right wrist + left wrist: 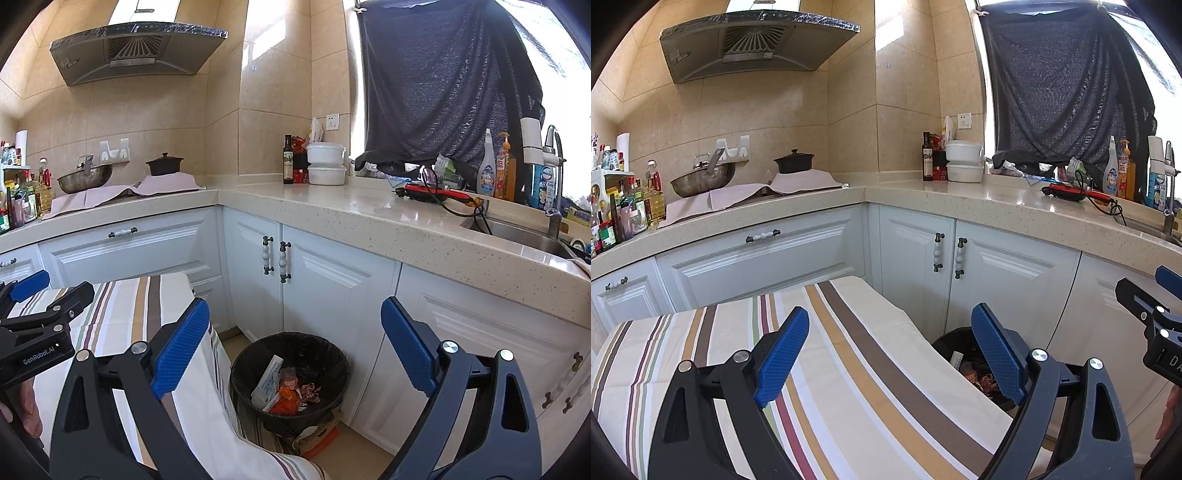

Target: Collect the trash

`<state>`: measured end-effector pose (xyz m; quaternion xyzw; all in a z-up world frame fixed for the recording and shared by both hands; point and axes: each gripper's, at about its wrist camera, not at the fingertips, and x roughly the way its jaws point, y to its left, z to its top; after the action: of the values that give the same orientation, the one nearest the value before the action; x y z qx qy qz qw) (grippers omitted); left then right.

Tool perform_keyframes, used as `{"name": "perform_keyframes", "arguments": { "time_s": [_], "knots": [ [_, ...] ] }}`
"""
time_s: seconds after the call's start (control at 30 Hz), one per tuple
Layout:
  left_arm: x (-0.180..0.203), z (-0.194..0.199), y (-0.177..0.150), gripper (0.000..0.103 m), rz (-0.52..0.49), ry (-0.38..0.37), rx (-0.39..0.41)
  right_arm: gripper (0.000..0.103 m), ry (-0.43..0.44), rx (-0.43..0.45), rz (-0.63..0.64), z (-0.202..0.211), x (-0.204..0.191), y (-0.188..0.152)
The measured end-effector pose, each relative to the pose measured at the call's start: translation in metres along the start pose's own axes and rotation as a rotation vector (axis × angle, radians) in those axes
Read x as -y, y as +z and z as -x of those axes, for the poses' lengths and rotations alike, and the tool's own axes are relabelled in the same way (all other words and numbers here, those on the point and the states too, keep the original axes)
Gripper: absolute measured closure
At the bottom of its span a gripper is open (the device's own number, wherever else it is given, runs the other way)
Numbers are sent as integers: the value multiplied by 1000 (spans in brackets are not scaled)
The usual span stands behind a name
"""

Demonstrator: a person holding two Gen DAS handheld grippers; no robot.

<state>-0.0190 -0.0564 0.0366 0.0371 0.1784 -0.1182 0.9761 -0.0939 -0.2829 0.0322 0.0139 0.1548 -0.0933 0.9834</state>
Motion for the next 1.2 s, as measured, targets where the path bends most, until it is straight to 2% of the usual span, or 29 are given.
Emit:
{"name": "perform_keyframes", "arguments": {
  "time_s": [1.2],
  "knots": [
    [-4,-5,-3,16,15,-21,-20,11,4,-10,0,-7,-4,1]
  ]
}}
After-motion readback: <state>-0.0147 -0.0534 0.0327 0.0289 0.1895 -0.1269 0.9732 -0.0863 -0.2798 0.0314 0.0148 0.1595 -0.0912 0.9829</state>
